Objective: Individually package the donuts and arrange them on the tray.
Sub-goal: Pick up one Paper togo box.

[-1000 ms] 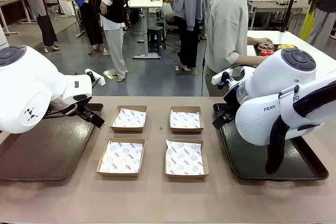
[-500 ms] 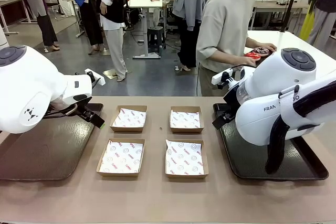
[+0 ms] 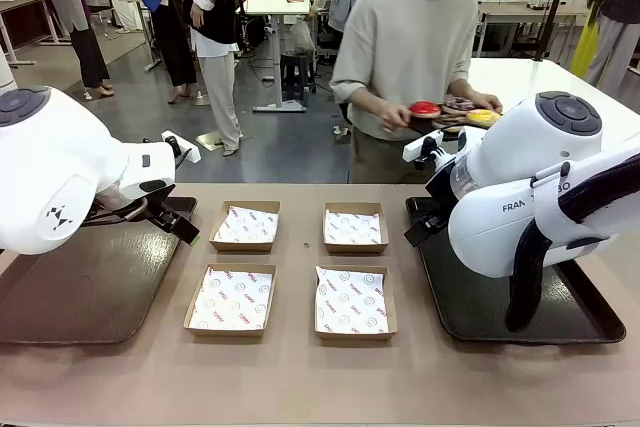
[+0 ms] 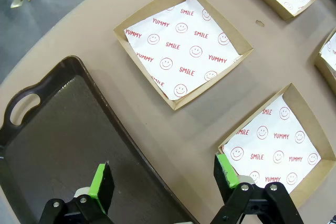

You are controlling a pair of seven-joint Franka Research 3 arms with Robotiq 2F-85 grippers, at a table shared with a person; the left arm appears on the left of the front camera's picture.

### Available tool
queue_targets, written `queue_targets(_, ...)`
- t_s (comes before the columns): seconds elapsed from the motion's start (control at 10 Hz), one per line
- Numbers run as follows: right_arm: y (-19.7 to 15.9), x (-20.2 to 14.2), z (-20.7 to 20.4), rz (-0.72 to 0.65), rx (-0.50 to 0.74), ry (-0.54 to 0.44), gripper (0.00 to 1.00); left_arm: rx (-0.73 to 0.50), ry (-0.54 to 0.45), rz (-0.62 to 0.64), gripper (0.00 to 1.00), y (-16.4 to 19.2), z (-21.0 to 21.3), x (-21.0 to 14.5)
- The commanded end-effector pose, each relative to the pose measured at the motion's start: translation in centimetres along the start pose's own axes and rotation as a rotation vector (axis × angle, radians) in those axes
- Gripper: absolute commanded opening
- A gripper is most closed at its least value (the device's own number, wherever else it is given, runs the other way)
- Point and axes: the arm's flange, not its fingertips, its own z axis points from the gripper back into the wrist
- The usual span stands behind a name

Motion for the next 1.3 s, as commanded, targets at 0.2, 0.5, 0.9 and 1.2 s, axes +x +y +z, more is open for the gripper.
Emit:
queue_targets(0.2, 0.6, -0.8, 1.6, 0.028, 0.005, 0.013, 1.00, 0.007, 0.017, 0.011, 1.00, 0.2, 1.9, -0.7)
queue_targets(0.5, 3.7, -6.9, 8.4, 0.037, 0.051, 0.118, 1.00, -0.025, 0.113, -0.039, 1.00, -0.5, 10.1, -6.4)
queue_targets(0.9, 7.2, -15.0, 12.8, -0.018, 0.136, 0.207, 1.00, -0.133, 0.244, 0.005, 1.00, -1.9, 13.1, -13.6)
queue_targets(1.2, 3.4, -1.0, 12.8, 0.022, 0.120, 0.217, 1.00, -0.114, 0.251, -0.016, 1.00, 0.7, 14.0, -3.0)
